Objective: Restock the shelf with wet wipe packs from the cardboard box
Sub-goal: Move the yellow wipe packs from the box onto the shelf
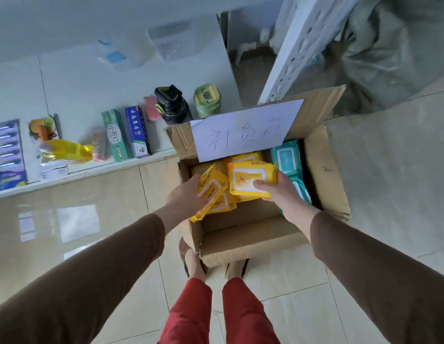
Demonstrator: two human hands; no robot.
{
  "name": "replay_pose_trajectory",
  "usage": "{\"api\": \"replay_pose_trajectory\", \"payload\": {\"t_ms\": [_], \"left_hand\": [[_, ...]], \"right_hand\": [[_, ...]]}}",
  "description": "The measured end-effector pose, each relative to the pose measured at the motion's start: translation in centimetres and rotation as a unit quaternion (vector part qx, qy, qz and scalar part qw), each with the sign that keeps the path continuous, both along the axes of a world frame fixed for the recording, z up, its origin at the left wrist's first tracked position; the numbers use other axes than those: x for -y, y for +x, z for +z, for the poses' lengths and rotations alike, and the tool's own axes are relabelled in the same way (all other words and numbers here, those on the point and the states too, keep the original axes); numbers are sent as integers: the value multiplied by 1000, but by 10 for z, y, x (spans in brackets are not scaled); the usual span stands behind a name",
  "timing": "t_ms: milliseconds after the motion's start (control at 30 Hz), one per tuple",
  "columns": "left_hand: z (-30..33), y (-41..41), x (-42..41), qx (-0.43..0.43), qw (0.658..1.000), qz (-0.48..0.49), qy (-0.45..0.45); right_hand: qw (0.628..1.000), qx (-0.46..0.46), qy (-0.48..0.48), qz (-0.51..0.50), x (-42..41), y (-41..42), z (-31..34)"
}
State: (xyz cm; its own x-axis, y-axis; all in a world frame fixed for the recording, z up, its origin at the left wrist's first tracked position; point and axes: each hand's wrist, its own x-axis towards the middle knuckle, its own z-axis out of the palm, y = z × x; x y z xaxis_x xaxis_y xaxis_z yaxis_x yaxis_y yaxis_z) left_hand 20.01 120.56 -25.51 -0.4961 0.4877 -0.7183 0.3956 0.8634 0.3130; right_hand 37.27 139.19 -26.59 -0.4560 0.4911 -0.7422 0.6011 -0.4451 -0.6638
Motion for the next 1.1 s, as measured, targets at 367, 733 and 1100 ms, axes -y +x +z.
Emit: {"api": "replay_pose_trajectory", "payload": {"t_ms": [367,733,1100], "left_hand": [[296,-106,151,-17,984,83,154],[433,-289,272,-108,961,90,237],[454,-476,230,-174,951,45,250]], "right_hand": [[970,-174,116,125,100,-110,311],[950,-243,163,114,203,-301,429],[937,-282,171,120,181,-458,438]]}}
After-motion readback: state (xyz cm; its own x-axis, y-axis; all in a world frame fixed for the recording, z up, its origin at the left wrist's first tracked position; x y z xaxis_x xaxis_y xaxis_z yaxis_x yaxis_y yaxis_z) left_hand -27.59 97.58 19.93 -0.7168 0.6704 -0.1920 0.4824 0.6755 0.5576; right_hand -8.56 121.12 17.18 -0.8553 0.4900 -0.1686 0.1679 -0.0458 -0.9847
